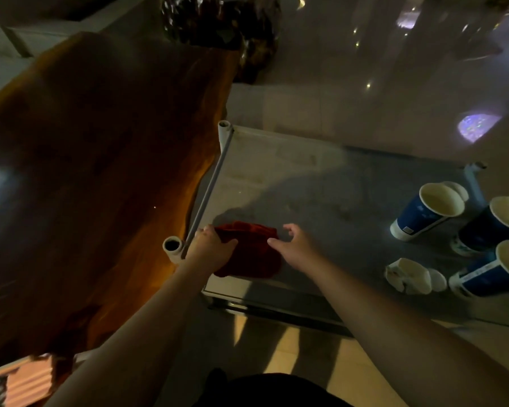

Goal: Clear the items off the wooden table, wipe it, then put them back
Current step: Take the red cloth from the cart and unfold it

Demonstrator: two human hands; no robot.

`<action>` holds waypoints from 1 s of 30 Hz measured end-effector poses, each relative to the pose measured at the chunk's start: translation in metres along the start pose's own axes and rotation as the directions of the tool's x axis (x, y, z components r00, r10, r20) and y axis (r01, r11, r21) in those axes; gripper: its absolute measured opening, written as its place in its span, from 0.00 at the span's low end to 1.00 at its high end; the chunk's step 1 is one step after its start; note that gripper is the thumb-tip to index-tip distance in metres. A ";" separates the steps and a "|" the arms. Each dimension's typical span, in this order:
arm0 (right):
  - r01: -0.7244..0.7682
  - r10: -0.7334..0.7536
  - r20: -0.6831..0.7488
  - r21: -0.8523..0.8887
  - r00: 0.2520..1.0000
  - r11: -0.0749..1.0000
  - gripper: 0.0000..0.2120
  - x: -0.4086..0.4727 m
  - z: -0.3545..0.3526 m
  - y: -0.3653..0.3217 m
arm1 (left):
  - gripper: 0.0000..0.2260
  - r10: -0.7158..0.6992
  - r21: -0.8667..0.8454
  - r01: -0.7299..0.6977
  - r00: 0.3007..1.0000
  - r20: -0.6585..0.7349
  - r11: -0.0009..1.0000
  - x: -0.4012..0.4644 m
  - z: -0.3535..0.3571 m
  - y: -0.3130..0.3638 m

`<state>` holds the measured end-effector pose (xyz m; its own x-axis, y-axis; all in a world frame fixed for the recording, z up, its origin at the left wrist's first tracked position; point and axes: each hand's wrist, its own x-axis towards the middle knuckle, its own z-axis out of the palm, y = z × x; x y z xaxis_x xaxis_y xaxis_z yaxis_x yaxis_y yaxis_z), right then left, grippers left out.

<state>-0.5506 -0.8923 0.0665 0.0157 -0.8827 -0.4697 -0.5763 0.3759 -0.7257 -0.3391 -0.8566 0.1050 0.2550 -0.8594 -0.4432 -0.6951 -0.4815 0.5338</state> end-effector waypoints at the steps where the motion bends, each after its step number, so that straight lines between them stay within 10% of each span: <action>1: -0.016 0.016 -0.002 0.007 1.000 1.000 0.32 0.003 0.004 0.000 | 0.31 -0.019 -0.051 0.018 1.000 -0.010 0.999 0.003 0.002 0.001; 11: -0.165 0.168 -0.035 0.064 0.985 0.984 0.33 0.014 0.035 -0.007 | 0.28 -0.322 -0.385 0.376 0.926 0.198 0.843 0.017 -0.001 0.009; 22: -0.265 0.269 0.029 0.305 0.963 0.915 0.24 0.011 0.034 -0.004 | 0.20 -0.101 -0.463 0.302 0.907 0.410 0.833 0.007 -0.012 0.018; 30: -0.095 0.053 0.094 0.535 0.994 0.840 0.04 -0.019 0.006 -0.006 | 0.21 0.065 -0.704 0.242 0.923 0.379 0.668 -0.038 -0.033 0.013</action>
<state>-0.5420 -0.8758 0.0768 0.0624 -0.8311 -0.5526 -0.0484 0.5505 -0.8335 -0.3356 -0.8354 0.1525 -0.0641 -0.7595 -0.6473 0.0710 -0.6505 0.7562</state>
